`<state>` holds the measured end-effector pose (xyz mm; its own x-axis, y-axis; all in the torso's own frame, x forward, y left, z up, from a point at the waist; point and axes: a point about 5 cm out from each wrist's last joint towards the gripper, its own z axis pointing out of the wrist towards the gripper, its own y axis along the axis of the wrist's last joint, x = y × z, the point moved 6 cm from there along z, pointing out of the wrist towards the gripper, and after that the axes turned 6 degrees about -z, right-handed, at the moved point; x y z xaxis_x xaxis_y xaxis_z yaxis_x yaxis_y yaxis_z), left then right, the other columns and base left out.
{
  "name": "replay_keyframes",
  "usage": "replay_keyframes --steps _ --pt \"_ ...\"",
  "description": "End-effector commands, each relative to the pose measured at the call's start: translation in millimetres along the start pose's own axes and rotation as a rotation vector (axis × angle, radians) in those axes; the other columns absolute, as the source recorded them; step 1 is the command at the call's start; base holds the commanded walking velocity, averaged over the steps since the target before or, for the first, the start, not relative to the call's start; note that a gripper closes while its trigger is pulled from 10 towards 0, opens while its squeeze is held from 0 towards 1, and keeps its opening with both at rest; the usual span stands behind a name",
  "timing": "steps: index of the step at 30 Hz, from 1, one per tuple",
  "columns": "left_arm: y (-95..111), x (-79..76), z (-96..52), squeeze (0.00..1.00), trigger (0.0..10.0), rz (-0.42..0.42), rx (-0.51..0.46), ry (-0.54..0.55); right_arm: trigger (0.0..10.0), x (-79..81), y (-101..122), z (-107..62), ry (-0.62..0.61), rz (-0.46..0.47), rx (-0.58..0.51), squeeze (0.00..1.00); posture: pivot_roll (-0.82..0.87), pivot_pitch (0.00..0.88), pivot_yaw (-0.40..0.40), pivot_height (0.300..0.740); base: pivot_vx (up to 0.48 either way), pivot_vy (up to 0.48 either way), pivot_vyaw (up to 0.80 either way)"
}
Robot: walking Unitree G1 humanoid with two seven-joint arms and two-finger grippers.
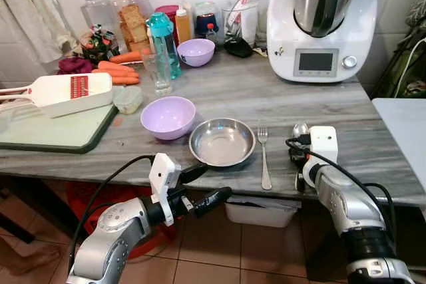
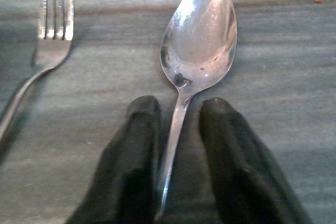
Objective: Setting the table
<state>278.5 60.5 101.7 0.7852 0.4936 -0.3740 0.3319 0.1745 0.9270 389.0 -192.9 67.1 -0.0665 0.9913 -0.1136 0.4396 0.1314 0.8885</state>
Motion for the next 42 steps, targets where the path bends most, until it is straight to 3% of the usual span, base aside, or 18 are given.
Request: replay_keyframes --steps 1,18,30,37,42 --pt "5 -1.0 -0.9 0.00 10.0 0.019 0.002 -0.012 0.0 -1.4 -15 3.9 0.005 0.001 0.059 0.00 0.01 0.000 0.099 0.740 0.000 0.000 0.00" --pt "4 -3.3 -0.2 0.00 10.0 0.025 0.008 -0.019 0.0 33.0 2 19.6 0.107 -0.034 0.014 0.00 0.03 0.000 0.100 0.740 0.000 0.000 0.00" --pt "3 -3.3 0.2 0.00 10.0 0.030 0.013 -0.017 0.0 48.2 7 22.6 0.132 -0.001 -0.001 0.00 0.02 0.000 0.101 0.740 0.000 0.000 0.00" --pt "3 -4.6 1.7 0.00 10.0 0.028 0.012 -0.018 0.0 68.8 6 21.1 0.158 0.025 -0.004 0.00 0.02 0.000 0.100 0.740 0.000 0.000 0.00" --pt "3 -5.0 2.5 0.00 10.0 0.027 0.012 -0.017 0.0 71.8 6 20.6 0.153 0.047 -0.002 0.00 0.02 0.000 0.100 0.740 0.000 0.000 0.00"
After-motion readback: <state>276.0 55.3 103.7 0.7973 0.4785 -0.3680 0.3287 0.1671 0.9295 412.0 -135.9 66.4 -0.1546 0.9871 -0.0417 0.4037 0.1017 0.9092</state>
